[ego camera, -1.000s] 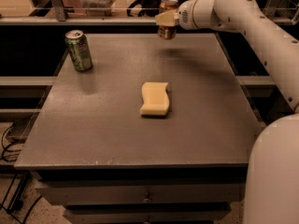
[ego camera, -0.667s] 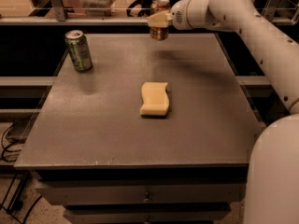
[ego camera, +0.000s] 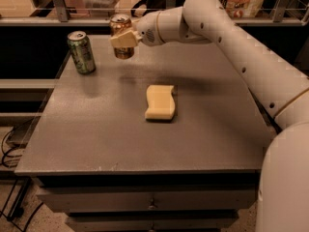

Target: Move orange can near green can

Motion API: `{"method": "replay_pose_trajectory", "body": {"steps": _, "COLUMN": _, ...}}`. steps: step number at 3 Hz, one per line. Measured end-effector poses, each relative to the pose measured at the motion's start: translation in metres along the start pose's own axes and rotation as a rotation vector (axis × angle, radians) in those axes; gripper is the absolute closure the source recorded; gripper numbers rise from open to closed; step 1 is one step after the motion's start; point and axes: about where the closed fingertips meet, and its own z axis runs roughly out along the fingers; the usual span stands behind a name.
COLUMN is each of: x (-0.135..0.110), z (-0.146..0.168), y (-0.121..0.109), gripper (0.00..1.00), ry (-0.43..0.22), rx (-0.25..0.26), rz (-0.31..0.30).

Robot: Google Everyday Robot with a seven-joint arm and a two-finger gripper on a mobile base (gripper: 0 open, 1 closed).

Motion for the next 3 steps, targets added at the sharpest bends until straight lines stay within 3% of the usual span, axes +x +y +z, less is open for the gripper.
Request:
{"method": "replay_pose_trajectory", "body": {"steps": 1, "x": 0.002, "z": 0.027, "y": 0.045, "gripper": 1.00, "ry": -0.040, "rx": -0.084, "rz": -0.033}}
{"method": "replay_pose_trajectory", "body": {"steps": 2, "x": 0.008, "z": 0.044, "y": 0.070, "gripper": 0.82, "ry": -0.062, "rx": -0.098, "rz": -0.073}}
{"method": "replay_pose_trajectory", "body": {"steps": 3, "x": 0.016, "z": 0.055, "y": 0.075, "gripper": 0.59, "ry": -0.054, "rx": -0.073, "rz": -0.101}}
